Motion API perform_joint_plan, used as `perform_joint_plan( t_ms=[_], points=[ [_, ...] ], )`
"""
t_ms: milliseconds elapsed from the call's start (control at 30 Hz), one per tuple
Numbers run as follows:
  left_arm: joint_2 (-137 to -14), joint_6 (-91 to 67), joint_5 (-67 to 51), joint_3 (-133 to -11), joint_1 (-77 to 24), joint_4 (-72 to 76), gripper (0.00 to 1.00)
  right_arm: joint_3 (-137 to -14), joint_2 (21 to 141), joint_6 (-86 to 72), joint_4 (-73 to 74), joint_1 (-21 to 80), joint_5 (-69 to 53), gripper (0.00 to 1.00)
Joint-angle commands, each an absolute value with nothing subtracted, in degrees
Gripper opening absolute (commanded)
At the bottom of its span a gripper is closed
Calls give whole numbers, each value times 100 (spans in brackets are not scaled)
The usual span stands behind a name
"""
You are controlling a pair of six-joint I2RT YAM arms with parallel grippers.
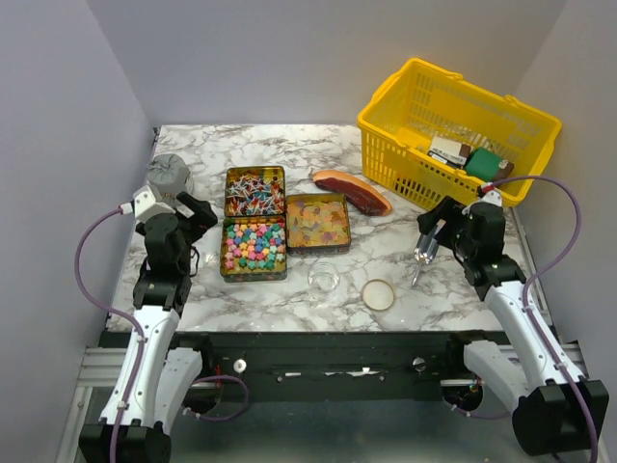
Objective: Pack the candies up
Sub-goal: Pick up the spatula from the center of the board.
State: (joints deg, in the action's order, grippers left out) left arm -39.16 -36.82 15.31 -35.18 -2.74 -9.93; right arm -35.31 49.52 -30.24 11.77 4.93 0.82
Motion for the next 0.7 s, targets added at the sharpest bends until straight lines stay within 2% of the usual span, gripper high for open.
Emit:
perform_joint_plan(
  t_ms=[0,300,400,433,533,667],
  points=[
    [-4209,-3085,457,-3638,-299,-870,99,-3533,4913,-3155,1862,554,-35,87],
    [-5370,-3138,247,-4131,-299,-1459,99,-3331,5721,-3656,2479,571,158,86],
    [-5396,-3199,71,-4052,-299,-1301,99,-3296,5941,-3682,2443,571,211,82],
    [-5405,-3217,9,-4026,-299,-1257,99,-3296,6028,-3691,2443,571,228,77],
    [-5432,-3252,-228,-3990,-299,-1160,99,-3331,6389,-3735,2443,580,176,70],
    [-5440,-3234,-430,-3990,-299,-1116,99,-3252,6688,-3832,2391,580,176,67]
  ],
)
